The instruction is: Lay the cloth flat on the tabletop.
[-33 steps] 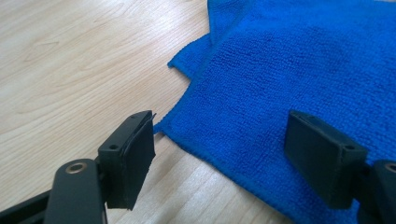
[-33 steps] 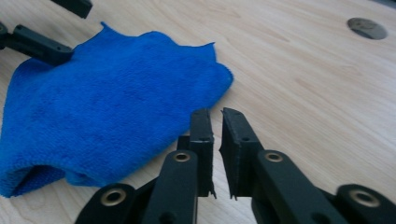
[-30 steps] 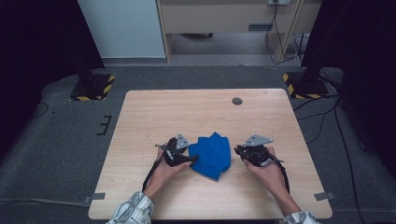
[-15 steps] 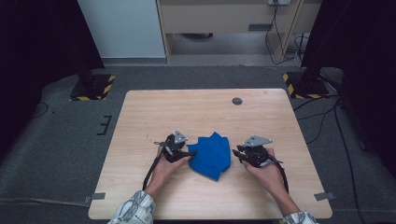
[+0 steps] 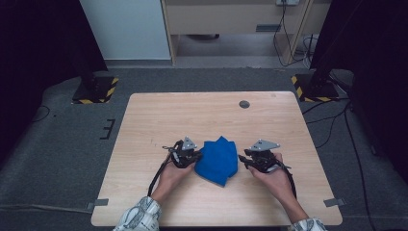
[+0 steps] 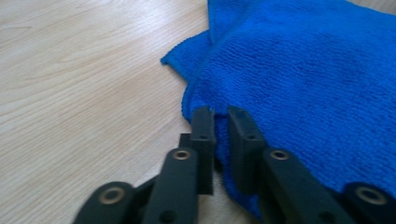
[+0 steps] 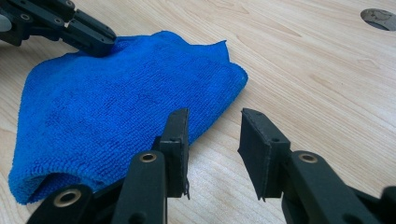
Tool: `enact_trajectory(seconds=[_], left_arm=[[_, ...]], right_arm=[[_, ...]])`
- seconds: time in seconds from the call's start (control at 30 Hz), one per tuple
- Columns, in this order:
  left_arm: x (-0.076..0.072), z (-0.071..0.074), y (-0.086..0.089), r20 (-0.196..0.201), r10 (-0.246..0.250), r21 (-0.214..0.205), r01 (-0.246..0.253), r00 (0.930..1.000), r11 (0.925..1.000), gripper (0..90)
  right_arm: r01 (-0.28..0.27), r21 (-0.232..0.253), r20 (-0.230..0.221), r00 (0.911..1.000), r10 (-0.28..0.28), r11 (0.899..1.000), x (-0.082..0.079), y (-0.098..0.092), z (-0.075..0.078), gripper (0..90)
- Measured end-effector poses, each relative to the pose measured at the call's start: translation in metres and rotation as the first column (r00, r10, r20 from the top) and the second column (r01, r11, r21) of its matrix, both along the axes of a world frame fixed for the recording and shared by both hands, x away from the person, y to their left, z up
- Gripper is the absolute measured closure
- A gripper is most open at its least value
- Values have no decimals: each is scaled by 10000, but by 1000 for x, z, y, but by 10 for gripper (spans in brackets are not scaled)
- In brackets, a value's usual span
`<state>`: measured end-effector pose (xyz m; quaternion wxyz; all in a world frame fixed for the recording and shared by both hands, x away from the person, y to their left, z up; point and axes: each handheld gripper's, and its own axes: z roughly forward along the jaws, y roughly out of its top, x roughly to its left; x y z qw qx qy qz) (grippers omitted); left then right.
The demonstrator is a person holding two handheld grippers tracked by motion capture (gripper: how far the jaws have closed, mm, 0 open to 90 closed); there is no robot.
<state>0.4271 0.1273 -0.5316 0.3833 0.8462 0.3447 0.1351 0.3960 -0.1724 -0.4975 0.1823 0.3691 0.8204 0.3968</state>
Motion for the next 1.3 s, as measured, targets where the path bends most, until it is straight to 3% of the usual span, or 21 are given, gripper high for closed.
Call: enact_trajectory(seconds=[0.1,0.27,0.43,0.63,0.93,1.13,1.3], left_arm=[[-2,4,0,115,109,-47,-108,9999,9999,868],[-4,16,4,417,315,-564,-292,9986,9980,873],[-4,37,15,650,502,-1401,-406,9966,9893,878],[-7,47,19,776,395,-1642,-263,9962,9861,883],[-8,55,19,835,333,-1845,-173,9960,9827,884],[-11,64,15,1098,201,-1862,7,9938,9825,884],[-13,66,13,1189,115,-1888,112,9928,9820,884]], right_arm=[[-23,81,31,10000,23,10000,0,0,1,622],[-144,125,12,9999,144,9998,-1,4,3,617],[-435,378,-70,9990,438,9983,1,15,6,602],[-895,312,-52,9960,897,9955,4,36,9,585],[-1442,583,-95,9894,1449,9878,12,70,17,474],[-1936,741,-166,9806,1953,9783,14,90,21,472],[-2076,610,-234,9776,2093,9763,17,103,20,501]])
